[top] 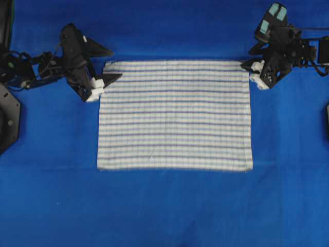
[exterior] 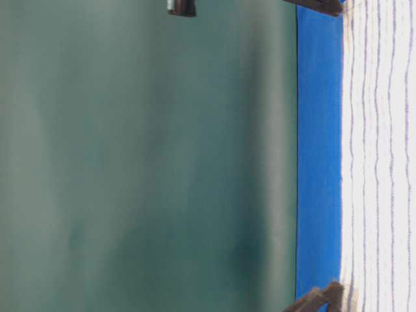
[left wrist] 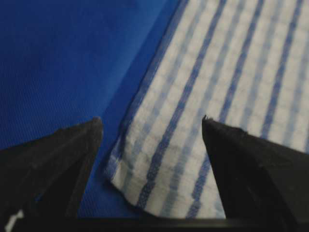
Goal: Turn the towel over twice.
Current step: 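Reach both grippers to the towel's far corners and pinch them, then lift the far edge with both grippers and pull it upward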
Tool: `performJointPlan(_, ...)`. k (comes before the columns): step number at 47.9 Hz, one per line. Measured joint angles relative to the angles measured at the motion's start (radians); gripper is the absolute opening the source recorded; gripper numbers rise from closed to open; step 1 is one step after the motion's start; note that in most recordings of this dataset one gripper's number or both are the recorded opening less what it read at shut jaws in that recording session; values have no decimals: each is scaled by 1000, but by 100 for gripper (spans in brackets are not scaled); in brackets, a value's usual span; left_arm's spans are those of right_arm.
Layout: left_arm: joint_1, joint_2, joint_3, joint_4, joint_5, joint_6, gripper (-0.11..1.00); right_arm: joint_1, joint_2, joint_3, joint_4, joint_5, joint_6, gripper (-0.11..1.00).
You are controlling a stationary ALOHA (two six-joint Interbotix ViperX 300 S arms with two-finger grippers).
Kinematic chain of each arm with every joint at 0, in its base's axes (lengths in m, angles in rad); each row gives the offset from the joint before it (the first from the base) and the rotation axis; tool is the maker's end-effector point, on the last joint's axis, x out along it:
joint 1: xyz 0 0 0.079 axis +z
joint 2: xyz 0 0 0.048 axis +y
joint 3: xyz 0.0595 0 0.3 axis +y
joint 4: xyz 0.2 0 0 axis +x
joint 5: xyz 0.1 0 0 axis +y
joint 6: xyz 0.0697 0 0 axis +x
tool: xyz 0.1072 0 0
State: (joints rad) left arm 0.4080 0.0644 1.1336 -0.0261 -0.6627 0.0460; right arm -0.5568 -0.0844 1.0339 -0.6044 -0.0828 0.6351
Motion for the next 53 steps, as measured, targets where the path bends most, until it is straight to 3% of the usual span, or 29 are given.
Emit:
performJointPlan(7,26,43,-5,-2,-2,0,72,-6,26,-9,-2,-5,0,63)
performJointPlan(12,44,57,-5,0,2,-2,54,-11,43,-14,-2,-5,0,57)
performJointPlan(15,46,63,-6,-2,9,-2,40,-12,54,-18,0,-3,0,44)
performJointPlan(21,48,86,-20,0,44,-2,14,-14,61,-18,-2,-14,-2,7)
performJointPlan(25,48,87,-34,0,64,-3,3,-14,60,-18,0,-15,-2,5)
performJointPlan(41,48,66,-35,2,107,-11,3,-14,57,-21,-2,-11,-2,5)
performJointPlan(53,55,-91,-32,2,230,14,3,-49,-34,-37,0,6,-2,5)
